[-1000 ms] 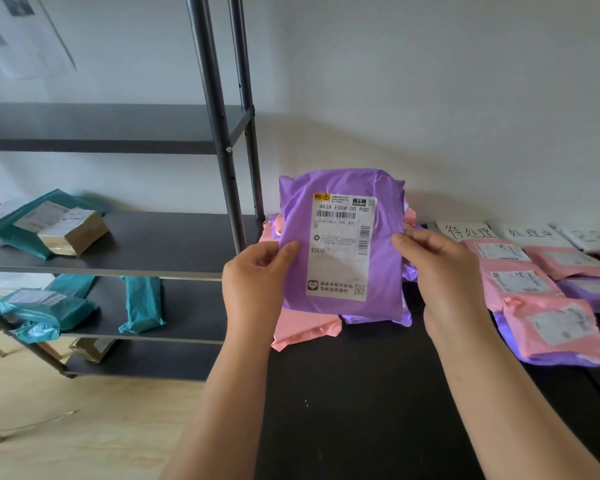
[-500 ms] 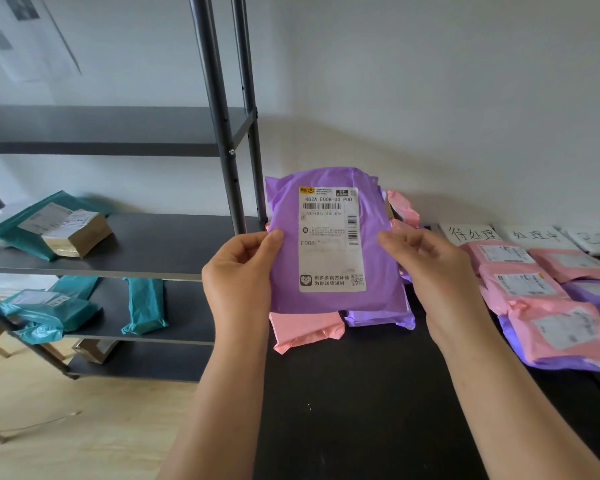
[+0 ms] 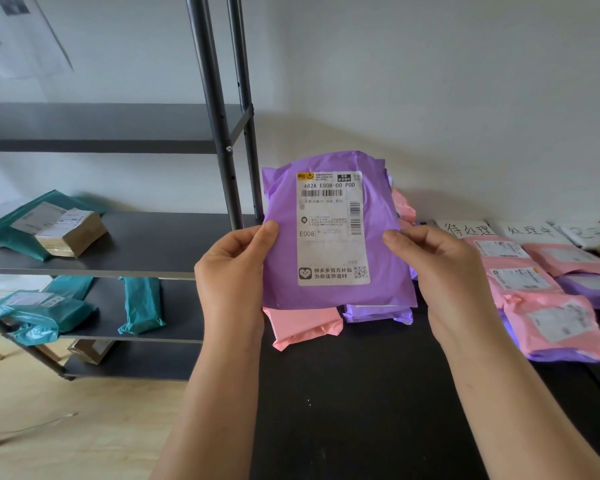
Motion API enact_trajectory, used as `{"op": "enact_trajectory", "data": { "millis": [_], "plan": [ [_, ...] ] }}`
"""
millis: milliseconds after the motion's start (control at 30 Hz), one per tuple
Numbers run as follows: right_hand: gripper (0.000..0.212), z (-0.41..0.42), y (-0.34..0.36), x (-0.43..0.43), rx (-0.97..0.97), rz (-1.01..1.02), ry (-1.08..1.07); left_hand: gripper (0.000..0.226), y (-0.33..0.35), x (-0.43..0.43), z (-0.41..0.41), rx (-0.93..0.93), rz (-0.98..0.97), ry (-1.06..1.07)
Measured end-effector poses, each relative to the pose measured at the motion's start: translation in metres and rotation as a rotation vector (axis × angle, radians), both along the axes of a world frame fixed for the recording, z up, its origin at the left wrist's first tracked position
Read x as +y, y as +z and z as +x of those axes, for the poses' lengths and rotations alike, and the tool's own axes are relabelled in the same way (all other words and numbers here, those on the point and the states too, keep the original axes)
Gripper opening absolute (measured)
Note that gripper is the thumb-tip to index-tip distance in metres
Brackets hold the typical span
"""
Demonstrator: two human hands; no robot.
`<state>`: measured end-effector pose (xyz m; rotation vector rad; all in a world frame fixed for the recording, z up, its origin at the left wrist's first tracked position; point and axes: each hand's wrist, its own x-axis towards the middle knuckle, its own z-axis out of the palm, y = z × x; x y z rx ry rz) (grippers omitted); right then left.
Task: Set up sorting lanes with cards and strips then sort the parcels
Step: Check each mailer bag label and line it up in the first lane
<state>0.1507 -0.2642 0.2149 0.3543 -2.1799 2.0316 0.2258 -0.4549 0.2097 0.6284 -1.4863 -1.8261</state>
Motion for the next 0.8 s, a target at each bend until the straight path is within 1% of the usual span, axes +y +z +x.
{"op": "enact_trajectory", "data": {
  "millis": [67, 133, 200, 300, 367, 467, 567, 667, 800],
  "plan": [
    [0.024, 0.001, 0.000, 0.001, -0.001, -0.012, 0.002, 0.010, 0.001, 0.001, 0.002, 0.009, 0.028, -0.023],
    [0.020, 0.002, -0.001, 0.002, -0.006, -0.018, 0.001, 0.012, 0.001, 0.001, 0.003, 0.013, 0.036, -0.037],
    [0.014, 0.003, -0.003, 0.003, -0.015, -0.019, 0.000, 0.013, 0.001, 0.003, 0.004, 0.010, 0.030, -0.046],
    [0.015, 0.004, -0.007, 0.007, -0.011, 0.011, -0.021, 0.010, -0.001, 0.005, 0.004, -0.012, -0.001, -0.061],
    [0.014, 0.006, -0.011, 0.011, 0.005, 0.056, -0.059, 0.008, -0.005, 0.007, 0.003, -0.047, -0.044, -0.082],
    [0.016, 0.009, -0.016, 0.021, 0.037, 0.131, -0.123, 0.005, -0.013, 0.013, 0.000, -0.124, -0.166, -0.121],
    [0.015, 0.012, -0.021, 0.036, 0.025, 0.202, -0.169, 0.012, -0.021, 0.026, -0.004, -0.172, -0.249, -0.159],
    [0.009, 0.017, -0.028, 0.059, -0.020, 0.199, -0.223, 0.015, -0.026, 0.043, -0.010, -0.187, -0.313, -0.196],
    [0.015, 0.025, -0.029, 0.099, -0.039, 0.181, -0.285, 0.011, -0.028, 0.076, -0.018, -0.172, -0.333, -0.257]
  ]
}}
